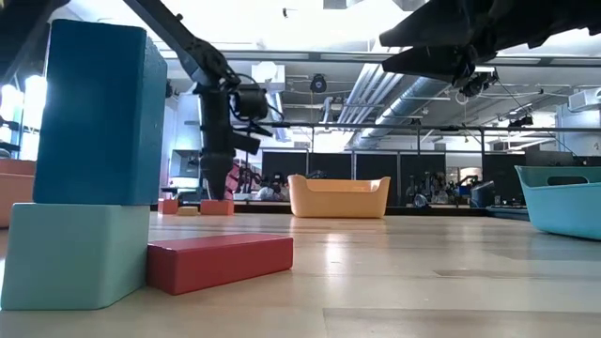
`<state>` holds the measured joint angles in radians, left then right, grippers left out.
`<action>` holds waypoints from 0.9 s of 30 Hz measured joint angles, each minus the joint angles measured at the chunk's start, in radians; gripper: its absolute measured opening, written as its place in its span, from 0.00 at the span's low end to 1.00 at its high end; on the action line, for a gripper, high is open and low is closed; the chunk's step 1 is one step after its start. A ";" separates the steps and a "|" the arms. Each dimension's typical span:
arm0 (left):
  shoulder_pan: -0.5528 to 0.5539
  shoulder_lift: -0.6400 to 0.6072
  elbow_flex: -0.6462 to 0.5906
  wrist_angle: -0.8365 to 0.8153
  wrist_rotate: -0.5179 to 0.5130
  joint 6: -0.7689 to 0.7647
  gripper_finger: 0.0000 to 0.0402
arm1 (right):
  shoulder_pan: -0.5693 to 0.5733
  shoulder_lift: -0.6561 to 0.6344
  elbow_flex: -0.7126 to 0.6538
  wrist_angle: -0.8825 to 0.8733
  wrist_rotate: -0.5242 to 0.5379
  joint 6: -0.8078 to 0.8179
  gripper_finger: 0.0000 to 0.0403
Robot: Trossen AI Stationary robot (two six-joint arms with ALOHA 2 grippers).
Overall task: Sort blocks by size
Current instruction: Put the orange large block into the yellow bin
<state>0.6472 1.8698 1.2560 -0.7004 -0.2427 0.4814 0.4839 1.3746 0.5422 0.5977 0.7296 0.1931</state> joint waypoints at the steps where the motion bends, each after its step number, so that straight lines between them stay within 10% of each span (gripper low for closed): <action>1: 0.005 0.002 0.000 0.007 0.019 0.013 0.65 | 0.000 0.000 0.000 -0.003 0.000 0.000 0.65; 9: 0.009 0.009 0.000 -0.024 0.159 0.012 0.64 | 0.000 0.000 0.000 -0.021 0.000 0.013 0.65; 27: -0.053 -0.048 0.009 -0.045 0.052 0.169 0.57 | 0.000 0.000 0.000 -0.041 -0.046 0.035 0.65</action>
<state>0.5940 1.8214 1.2648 -0.7455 -0.1906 0.6507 0.4843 1.3746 0.5419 0.5564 0.6838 0.2283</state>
